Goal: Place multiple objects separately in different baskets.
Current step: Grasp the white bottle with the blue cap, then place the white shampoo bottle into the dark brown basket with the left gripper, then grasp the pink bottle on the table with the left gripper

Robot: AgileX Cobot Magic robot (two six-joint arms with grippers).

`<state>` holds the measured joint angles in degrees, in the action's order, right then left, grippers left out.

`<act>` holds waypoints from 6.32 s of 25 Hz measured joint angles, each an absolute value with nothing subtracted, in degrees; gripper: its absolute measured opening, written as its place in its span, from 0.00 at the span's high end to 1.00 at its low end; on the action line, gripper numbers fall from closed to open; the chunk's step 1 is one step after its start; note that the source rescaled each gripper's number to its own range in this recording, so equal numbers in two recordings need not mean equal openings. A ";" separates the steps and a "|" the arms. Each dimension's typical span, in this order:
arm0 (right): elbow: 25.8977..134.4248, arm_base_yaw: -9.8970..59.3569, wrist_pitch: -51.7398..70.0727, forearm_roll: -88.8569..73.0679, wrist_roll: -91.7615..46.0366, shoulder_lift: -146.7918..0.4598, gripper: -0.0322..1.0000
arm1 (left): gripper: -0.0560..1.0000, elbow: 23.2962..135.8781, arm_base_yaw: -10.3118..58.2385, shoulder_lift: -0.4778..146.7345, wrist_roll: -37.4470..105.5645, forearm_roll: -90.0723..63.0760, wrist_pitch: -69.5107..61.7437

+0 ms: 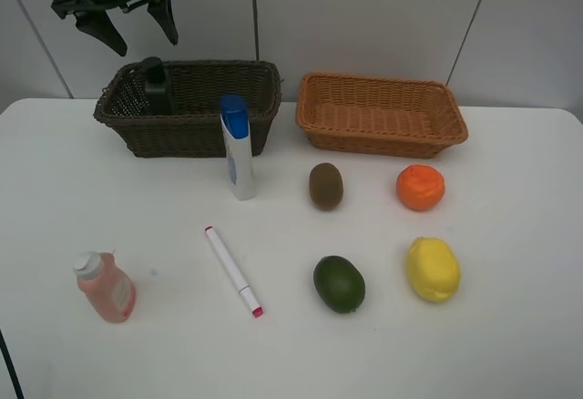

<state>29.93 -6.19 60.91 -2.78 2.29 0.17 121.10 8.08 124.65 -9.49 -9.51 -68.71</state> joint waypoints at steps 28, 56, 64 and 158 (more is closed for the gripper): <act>29.93 -6.19 60.91 -2.78 2.29 0.17 0.04 | 0.03 110.96 26.47 126.99 -28.11 -9.63 -68.73; 29.93 -6.19 60.91 -2.78 2.29 0.17 0.04 | 0.64 124.71 25.19 124.93 -19.28 -10.61 -68.82; 29.93 -6.19 60.91 -2.78 2.29 0.17 0.04 | 0.64 132.10 17.55 128.69 -18.28 -9.94 -68.82; 29.93 -6.19 60.91 -2.78 2.29 0.17 0.04 | 0.63 43.20 15.52 99.11 -0.82 -10.65 -48.69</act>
<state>29.93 -6.19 60.91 -2.78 2.29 0.17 43.20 15.52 99.11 -0.82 -10.65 -48.69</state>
